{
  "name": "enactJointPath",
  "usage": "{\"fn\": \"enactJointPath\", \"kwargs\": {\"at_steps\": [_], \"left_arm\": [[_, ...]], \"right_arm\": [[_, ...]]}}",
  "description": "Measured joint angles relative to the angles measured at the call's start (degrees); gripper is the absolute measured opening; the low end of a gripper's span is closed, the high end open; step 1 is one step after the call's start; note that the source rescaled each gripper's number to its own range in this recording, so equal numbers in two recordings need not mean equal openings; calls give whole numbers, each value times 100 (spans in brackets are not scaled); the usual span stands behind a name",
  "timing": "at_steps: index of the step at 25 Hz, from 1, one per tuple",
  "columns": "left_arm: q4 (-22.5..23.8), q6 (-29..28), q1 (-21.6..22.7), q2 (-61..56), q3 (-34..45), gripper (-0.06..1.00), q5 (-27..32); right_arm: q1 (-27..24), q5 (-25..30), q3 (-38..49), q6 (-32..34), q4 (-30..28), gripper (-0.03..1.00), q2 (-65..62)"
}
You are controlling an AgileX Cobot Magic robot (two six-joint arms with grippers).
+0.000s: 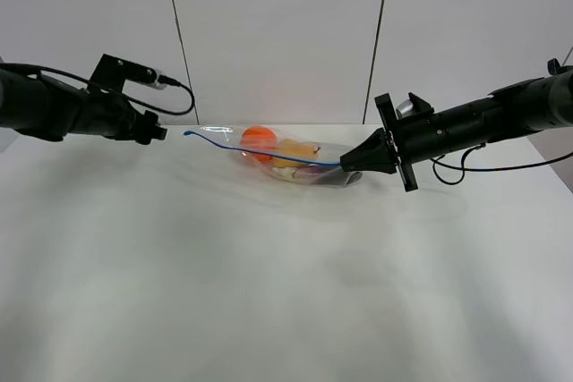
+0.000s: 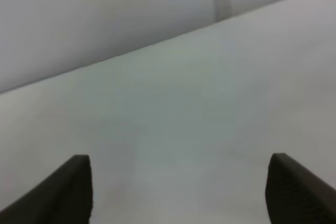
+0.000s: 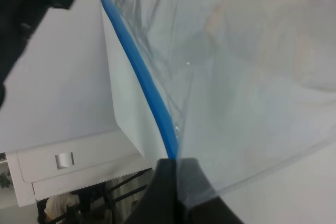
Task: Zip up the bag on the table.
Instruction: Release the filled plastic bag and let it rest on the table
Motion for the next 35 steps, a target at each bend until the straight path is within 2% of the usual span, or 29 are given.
{"fn": "enactJointPath", "kwargs": {"at_steps": [3,5,7,9,11,12,15,17,19,20,23,29,35], "left_arm": [[-305,0,207,-191,-242,79,1476],[-322,-12,369,-249,-387,79,2605],[-239,-174,580,-251,-476,79,3652],[106,-724,729,-251,-544,79,4447],[894,-1689,789,-254,-591,79,4709],[1339,-2350,794,-254,-612,79,4752],[3073,-4421,794,-254,-627,79,4881],[3979,-5721,794,-254,-646,79,5042],[4685,-6548,800,-254,-666,79,5270],[4871,-6822,813,-254,-666,79,5414],[5149,-7120,831,-254,-672,79,5844],[5175,-7200,831,-587,-672,81,6383],[5449,-7228,831,-1441,-689,96,6804]], "right_arm": [[0,4,0,0,0,0,0],[0,6,0,0,0,0,0],[0,6,0,0,0,0,0],[0,6,0,0,0,0,0],[0,6,0,0,0,0,0],[0,6,0,0,0,0,0],[0,6,0,0,0,0,0],[0,6,0,0,0,0,0],[0,6,0,-17,0,0,0],[0,6,0,-13,0,0,0],[0,6,0,-40,0,0,0],[0,6,0,-121,0,0,0],[0,6,0,-126,-10,0,0]]}}
